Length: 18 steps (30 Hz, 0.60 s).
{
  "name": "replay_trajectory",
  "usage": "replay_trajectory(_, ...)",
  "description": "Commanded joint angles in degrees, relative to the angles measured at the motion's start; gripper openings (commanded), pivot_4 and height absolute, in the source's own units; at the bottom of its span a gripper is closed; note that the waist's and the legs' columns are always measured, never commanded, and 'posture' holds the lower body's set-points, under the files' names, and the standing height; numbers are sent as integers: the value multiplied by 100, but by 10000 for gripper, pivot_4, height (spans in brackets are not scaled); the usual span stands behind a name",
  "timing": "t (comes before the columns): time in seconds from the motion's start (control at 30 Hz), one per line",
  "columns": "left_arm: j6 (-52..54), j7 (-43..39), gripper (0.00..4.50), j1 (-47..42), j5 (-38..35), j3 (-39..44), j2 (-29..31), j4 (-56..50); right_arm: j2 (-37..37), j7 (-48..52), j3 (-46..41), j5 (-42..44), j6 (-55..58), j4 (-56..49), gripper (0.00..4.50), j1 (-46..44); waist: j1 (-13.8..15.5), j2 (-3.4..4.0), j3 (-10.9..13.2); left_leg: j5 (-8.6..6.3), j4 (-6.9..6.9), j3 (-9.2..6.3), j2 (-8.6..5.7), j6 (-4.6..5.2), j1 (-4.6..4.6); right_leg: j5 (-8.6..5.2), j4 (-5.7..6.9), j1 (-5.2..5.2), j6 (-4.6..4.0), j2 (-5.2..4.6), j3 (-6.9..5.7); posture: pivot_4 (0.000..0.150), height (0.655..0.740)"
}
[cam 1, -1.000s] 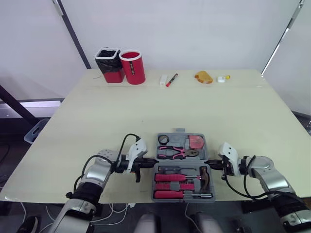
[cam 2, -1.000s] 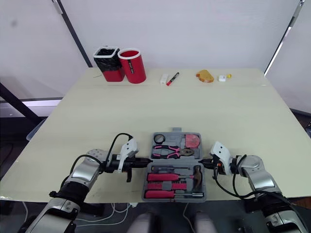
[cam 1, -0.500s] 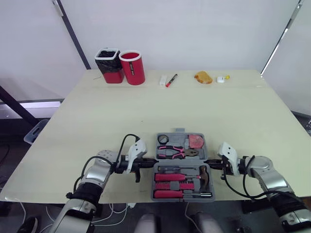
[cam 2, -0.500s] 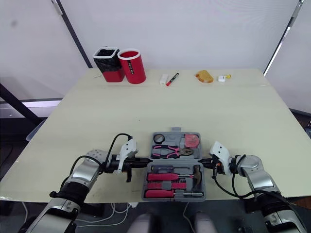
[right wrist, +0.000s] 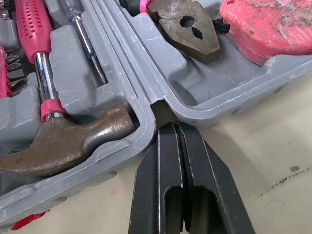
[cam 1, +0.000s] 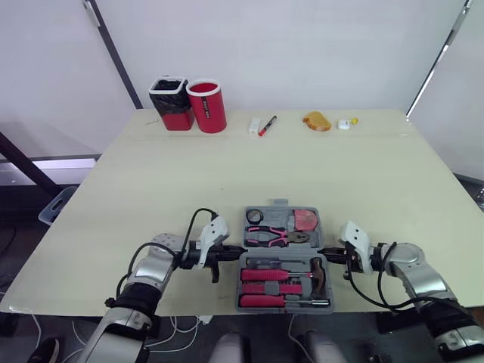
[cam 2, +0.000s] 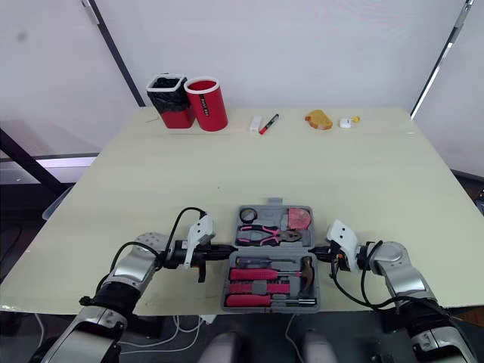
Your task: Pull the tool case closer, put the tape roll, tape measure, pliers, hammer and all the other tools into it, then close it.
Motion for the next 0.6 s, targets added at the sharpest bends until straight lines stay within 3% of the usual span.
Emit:
replay_trajectory(0.03, 65, 286, 362, 113, 235, -185, -38, 113, 147, -44, 34, 69, -247, -94, 0, -188, -1, 0, -1, 0, 0, 0, 0, 0, 0, 0, 0, 0, 0, 0, 0, 1500, 7400)
replay_trajectory(0.6, 86, 281, 362, 194, 250, -191, 59, 100, 248, -77, 76, 32, -380, 65, 0, -220, -14, 2, -8, 0, 0, 0, 0, 0, 5, 0, 2, 0, -1, 3, 4, 1500, 7400)
